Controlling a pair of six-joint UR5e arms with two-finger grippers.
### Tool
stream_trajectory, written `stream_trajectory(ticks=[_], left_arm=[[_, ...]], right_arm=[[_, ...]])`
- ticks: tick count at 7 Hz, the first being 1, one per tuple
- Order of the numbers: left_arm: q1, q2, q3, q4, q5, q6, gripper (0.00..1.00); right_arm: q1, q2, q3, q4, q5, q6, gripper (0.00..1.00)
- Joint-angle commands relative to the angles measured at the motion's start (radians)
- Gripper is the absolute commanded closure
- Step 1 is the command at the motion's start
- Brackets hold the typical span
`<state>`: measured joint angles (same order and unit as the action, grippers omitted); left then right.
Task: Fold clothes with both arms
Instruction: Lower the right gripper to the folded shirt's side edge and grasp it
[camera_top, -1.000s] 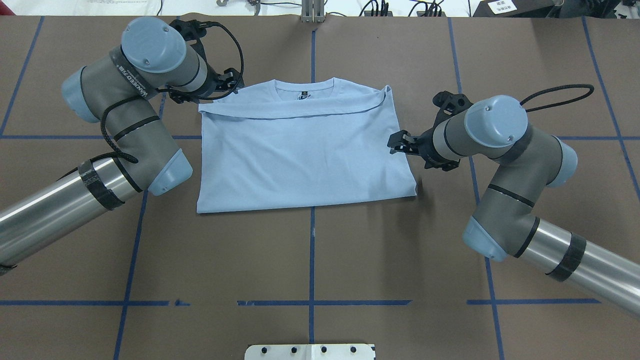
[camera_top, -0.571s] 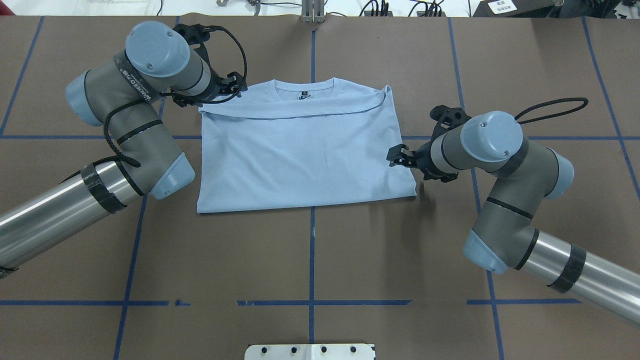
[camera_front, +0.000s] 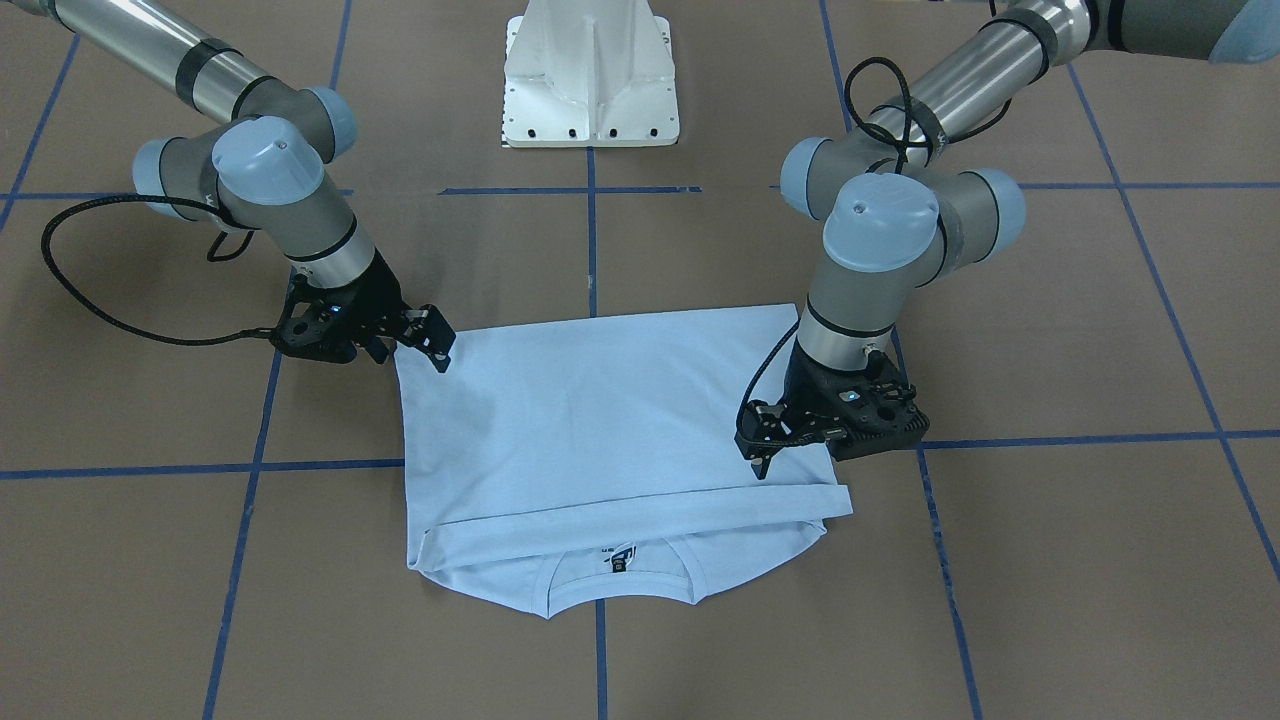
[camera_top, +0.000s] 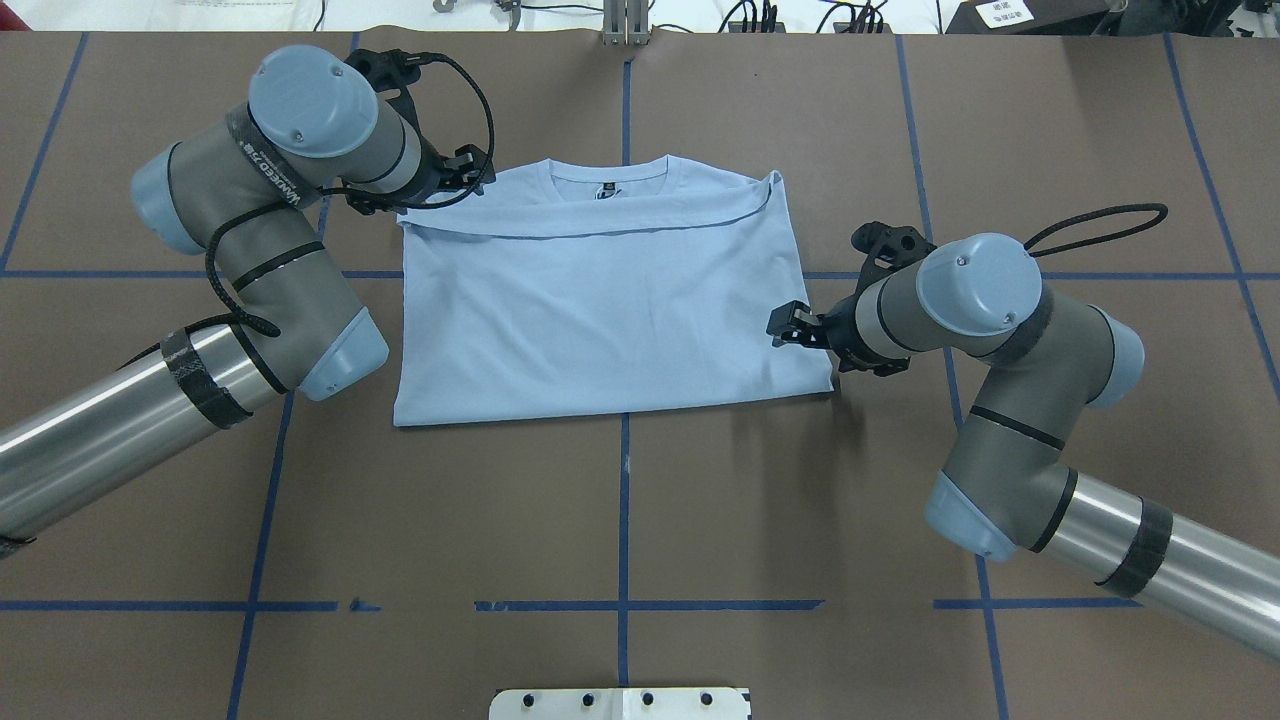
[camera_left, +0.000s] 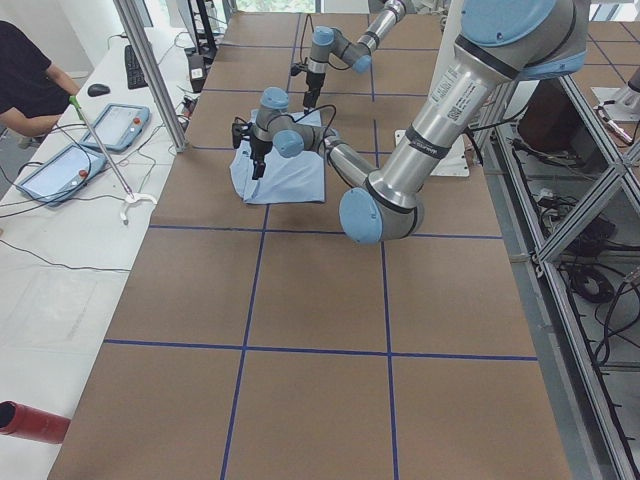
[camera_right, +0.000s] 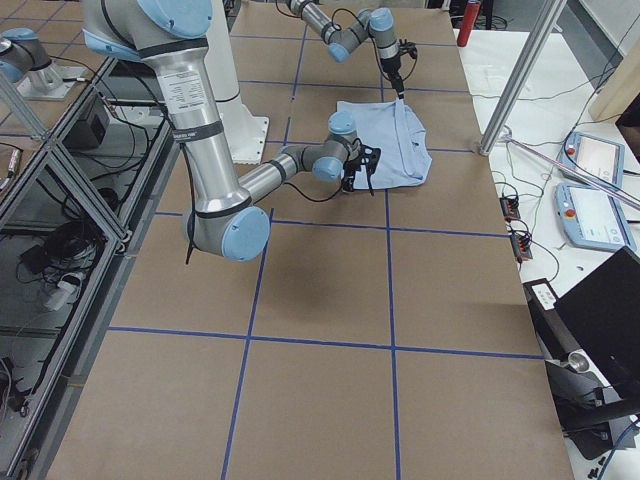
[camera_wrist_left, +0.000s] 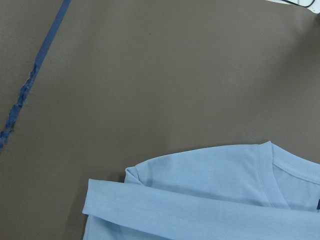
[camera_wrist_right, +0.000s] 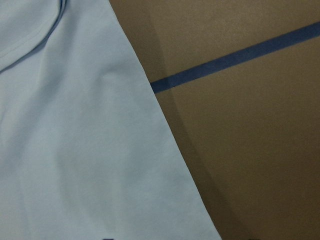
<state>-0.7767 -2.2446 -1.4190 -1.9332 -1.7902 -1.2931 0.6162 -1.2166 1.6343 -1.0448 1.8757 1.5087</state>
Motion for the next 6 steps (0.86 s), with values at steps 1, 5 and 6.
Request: stream_trajectory(ticks=[1,5,6], left_arm=[[0.001,0.0,0.0,-0.003,0.0,0.0,0.01],[0.001,0.005,0.0,-0.006,0.0,0.002,0.01],[0.001,0.003,0.0,-0.004,0.0,0.0,0.01]], right_arm=[[-0.004,-0.02,0.001,0.002,0.002,-0.005,0.08],[-0.013,-0.014,0.002,0.002,0.005,-0.012,1.0],[-0.01,-0.018,0.009,0.003,0.002,-0.012,1.0]])
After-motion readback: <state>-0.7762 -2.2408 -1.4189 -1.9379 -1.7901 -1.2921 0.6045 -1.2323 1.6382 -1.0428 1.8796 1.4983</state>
